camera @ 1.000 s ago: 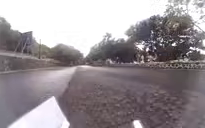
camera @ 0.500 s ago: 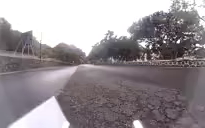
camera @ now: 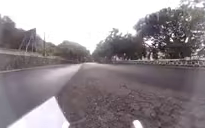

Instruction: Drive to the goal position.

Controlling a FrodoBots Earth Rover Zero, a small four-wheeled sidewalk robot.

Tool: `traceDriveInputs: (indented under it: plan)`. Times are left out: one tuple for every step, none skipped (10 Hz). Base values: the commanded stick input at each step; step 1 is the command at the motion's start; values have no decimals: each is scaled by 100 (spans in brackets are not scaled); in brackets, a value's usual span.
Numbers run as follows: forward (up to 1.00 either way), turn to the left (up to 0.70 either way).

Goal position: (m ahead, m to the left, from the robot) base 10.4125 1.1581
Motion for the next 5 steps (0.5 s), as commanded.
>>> traceDriveInputs:
  plan:
    - [100, 0]
    - [100, 0]
    - [100, 0]
    - [100, 0]
    - [100, 0]
